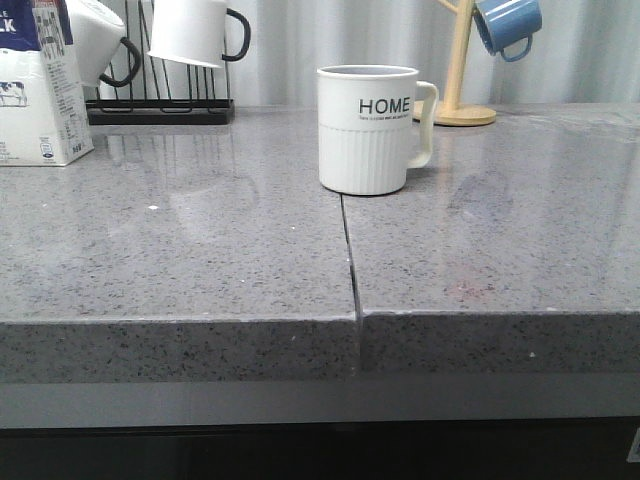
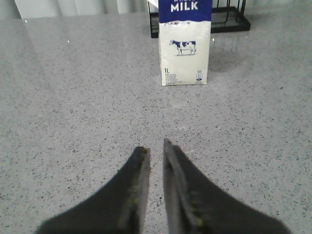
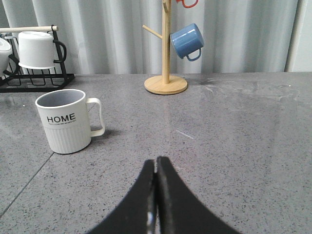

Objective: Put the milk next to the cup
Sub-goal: 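Reach the left gripper to the milk carton and grasp it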

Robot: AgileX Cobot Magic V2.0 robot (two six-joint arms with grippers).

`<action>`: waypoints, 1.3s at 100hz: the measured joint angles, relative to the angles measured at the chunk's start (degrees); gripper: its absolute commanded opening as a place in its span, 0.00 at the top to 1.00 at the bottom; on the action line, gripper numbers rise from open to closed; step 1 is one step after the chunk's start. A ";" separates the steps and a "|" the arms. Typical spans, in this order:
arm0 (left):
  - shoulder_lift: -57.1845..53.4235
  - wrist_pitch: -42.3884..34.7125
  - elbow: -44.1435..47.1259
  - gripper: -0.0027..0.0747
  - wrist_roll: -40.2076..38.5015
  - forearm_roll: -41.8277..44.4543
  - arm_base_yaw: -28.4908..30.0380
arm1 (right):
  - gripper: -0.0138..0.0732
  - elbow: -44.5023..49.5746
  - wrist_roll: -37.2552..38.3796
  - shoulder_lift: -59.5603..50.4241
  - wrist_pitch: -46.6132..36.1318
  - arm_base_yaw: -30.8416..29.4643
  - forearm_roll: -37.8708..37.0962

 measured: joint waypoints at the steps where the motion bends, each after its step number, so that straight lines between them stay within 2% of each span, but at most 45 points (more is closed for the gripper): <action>1: 0.95 0.00 -0.23 0.59 0.00 0.00 0.00 | 0.92 0.00 0.00 0.00 0.00 0.00 0.00; 7: 4.41 0.28 -2.14 0.34 0.00 0.00 0.00 | 0.92 0.00 0.00 0.00 0.00 0.00 0.00; 12: 7.52 -0.24 -3.36 0.17 0.00 0.00 0.00 | 0.92 0.00 0.00 0.00 0.00 0.00 0.00; 19: 10.77 -2.93 -4.30 0.03 0.00 0.00 0.00 | 0.92 0.00 0.00 0.00 0.00 0.00 0.00; 36: 17.79 -16.31 -4.56 0.13 0.00 0.00 0.00 | 0.92 0.00 0.00 0.00 0.00 0.00 0.00; 42: 20.11 -21.63 -4.91 0.14 0.00 0.00 0.00 | 0.92 0.00 0.00 0.00 0.00 0.00 0.00; 49: 23.17 -24.24 -6.26 0.14 -0.09 0.00 0.00 | 0.92 0.00 0.00 0.00 0.00 0.00 0.00; 76: 37.73 -25.11 -16.81 0.14 -0.13 0.00 -5.37 | 0.92 0.00 0.00 0.00 0.00 0.00 0.00; 87: 44.23 -24.28 -20.99 0.14 -0.13 -2.85 -7.43 | 0.92 0.00 0.00 0.00 0.00 0.00 0.00; 112: 54.17 -23.26 -26.35 0.14 -0.22 -7.08 -7.52 | 0.92 0.00 0.00 0.00 0.08 0.00 0.00; 130: 56.05 -27.34 -26.68 0.14 -0.22 -8.44 -5.54 | 0.92 0.00 0.00 0.00 0.08 0.00 0.00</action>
